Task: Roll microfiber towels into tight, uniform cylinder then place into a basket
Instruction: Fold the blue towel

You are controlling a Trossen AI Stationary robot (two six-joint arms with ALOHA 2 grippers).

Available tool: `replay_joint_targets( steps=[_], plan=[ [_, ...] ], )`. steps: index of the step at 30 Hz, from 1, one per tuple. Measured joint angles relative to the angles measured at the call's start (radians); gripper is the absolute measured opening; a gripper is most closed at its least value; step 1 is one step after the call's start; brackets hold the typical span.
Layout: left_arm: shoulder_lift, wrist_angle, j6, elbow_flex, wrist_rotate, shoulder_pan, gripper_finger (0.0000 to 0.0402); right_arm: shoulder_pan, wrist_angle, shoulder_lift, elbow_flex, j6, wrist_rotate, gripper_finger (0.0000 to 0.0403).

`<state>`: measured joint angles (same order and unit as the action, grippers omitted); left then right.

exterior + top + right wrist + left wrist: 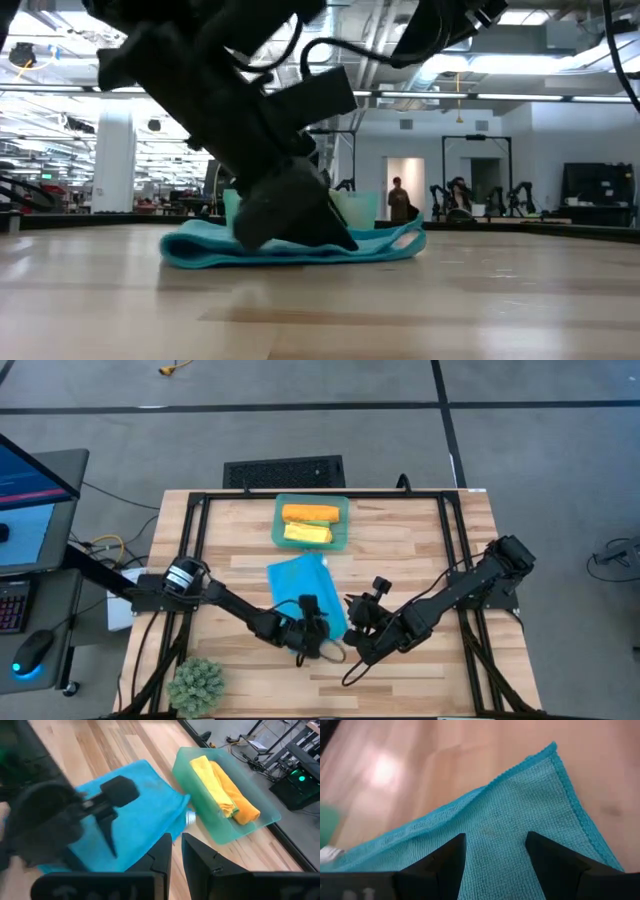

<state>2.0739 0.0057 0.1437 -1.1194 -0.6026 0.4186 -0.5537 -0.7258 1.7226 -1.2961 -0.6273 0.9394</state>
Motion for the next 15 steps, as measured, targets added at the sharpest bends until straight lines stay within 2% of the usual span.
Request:
replay_joint_targets(
  steps=[6, 13, 15],
  plan=[
    [0.0, 0.027, -0.154, 0.0, 0.14, 0.071, 0.0208, 0.0, 0.0, 0.0, 0.0, 0.0, 0.0, 0.0066],
    [0.003, 0.077, -0.164, 0.001, 0.148, 0.144, 0.0208, 0.0, 0.0, 0.0, 0.0, 0.0, 0.0, 0.0066],
    [-0.002, 0.06, -0.189, -0.014, 0.122, 0.162, 0.0208, 0.0, 0.001, 0.0, 0.0, 0.0, 0.0, 0.0066]
  ],
)
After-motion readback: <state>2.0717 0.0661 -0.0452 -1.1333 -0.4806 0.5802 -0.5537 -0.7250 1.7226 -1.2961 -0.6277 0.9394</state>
